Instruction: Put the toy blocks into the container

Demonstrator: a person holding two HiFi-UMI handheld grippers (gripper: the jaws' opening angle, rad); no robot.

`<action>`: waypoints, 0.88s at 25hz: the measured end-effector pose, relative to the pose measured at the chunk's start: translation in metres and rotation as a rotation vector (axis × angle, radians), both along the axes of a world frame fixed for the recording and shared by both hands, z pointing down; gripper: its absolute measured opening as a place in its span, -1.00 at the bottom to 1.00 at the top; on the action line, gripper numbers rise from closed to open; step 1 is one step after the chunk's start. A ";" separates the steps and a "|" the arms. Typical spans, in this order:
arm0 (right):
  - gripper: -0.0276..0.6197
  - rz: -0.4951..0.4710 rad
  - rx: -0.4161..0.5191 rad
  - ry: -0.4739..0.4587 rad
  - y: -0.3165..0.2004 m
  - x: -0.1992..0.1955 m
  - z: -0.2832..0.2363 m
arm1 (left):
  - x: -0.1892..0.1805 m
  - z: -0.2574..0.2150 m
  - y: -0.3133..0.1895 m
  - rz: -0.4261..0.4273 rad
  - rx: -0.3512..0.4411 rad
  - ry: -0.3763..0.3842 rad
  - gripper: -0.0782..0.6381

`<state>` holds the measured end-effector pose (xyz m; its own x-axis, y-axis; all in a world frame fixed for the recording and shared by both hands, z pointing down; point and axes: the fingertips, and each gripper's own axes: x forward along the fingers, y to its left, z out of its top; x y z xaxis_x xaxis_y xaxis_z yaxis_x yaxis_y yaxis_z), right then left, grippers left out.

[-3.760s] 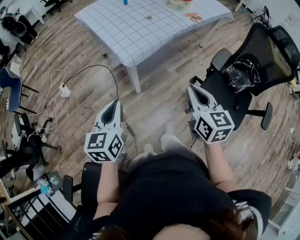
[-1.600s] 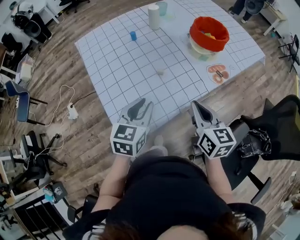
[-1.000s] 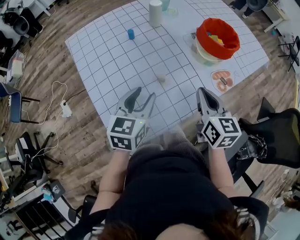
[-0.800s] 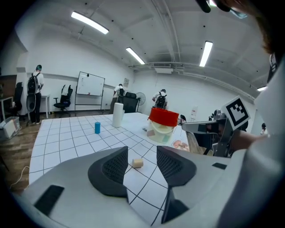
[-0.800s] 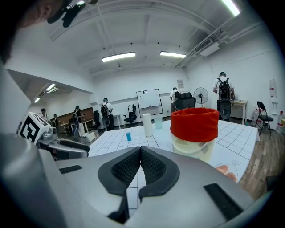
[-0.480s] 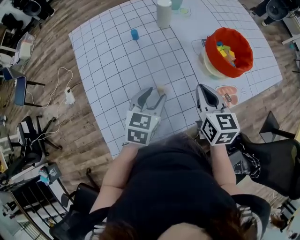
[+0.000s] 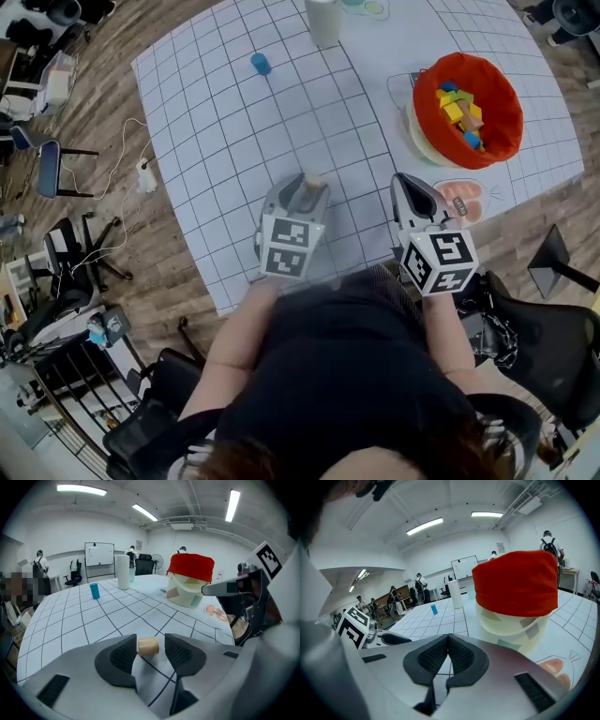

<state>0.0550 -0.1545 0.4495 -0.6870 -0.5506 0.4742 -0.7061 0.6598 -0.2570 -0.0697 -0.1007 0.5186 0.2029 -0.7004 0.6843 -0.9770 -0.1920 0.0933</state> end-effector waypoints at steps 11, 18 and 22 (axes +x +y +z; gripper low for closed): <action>-0.87 -0.005 -0.035 -0.020 -0.004 0.000 0.015 | -0.002 0.017 -0.004 0.007 -0.052 -0.055 -0.34; -0.87 0.002 -0.014 -0.026 0.000 0.004 0.007 | 0.006 -0.016 -0.014 0.052 0.010 -0.034 -0.35; -0.87 -0.006 0.020 -0.024 0.002 0.009 -0.005 | 0.018 -0.050 -0.027 0.126 0.075 -0.030 -0.35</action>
